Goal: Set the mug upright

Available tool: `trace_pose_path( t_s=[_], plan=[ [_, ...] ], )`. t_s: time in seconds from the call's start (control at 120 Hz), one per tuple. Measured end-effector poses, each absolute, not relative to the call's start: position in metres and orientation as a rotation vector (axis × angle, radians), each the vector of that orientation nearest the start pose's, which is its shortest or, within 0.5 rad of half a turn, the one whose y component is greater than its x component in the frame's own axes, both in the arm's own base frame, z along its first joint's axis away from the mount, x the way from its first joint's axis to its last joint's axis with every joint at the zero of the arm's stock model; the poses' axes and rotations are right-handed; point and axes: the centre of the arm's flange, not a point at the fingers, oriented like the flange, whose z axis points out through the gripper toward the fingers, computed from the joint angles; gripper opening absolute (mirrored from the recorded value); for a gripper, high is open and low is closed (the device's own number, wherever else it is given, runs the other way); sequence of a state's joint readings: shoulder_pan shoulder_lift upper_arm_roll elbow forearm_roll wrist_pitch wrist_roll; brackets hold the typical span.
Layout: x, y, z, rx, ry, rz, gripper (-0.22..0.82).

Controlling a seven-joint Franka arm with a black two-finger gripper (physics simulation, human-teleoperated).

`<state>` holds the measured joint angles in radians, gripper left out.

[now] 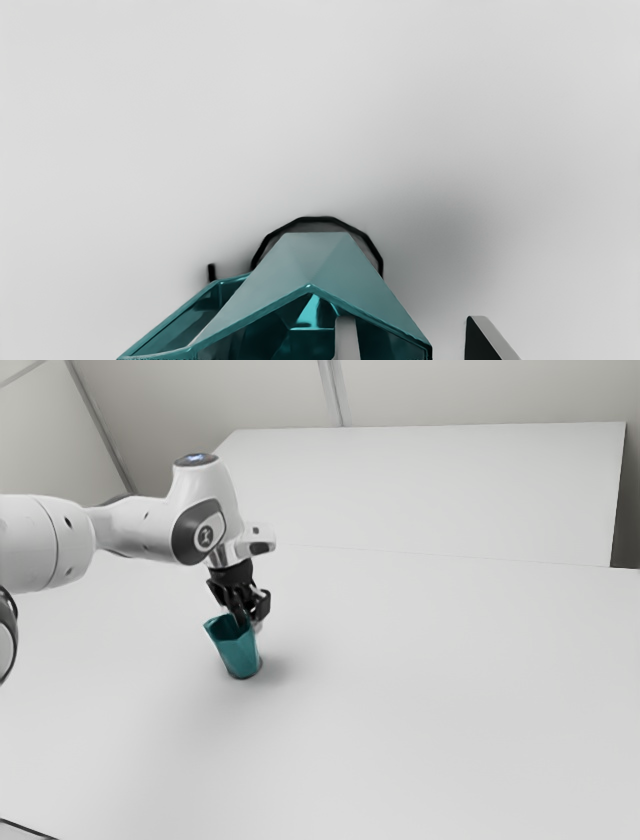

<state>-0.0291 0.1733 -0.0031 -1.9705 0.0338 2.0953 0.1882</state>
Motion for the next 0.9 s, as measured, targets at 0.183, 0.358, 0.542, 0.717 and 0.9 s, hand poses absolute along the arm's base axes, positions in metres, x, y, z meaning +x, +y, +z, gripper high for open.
trace_pose_path(
  t_s=[0.183,0.358,0.542,0.717,0.9],
  plan=[
    [0.591,-0.018,0.394,-3.094,0.356,0.053,0.18],
    [0.585,-0.011,0.438,-3.092,0.33,-0.047,0.4],
    [0.58,0.007,0.514,-3.082,0.296,-0.157,0.52],
    [0.58,0.027,0.568,-3.073,0.301,-0.205,0.57],
    [0.575,0.047,0.589,-3.077,0.311,-0.189,0.59]
  ],
)
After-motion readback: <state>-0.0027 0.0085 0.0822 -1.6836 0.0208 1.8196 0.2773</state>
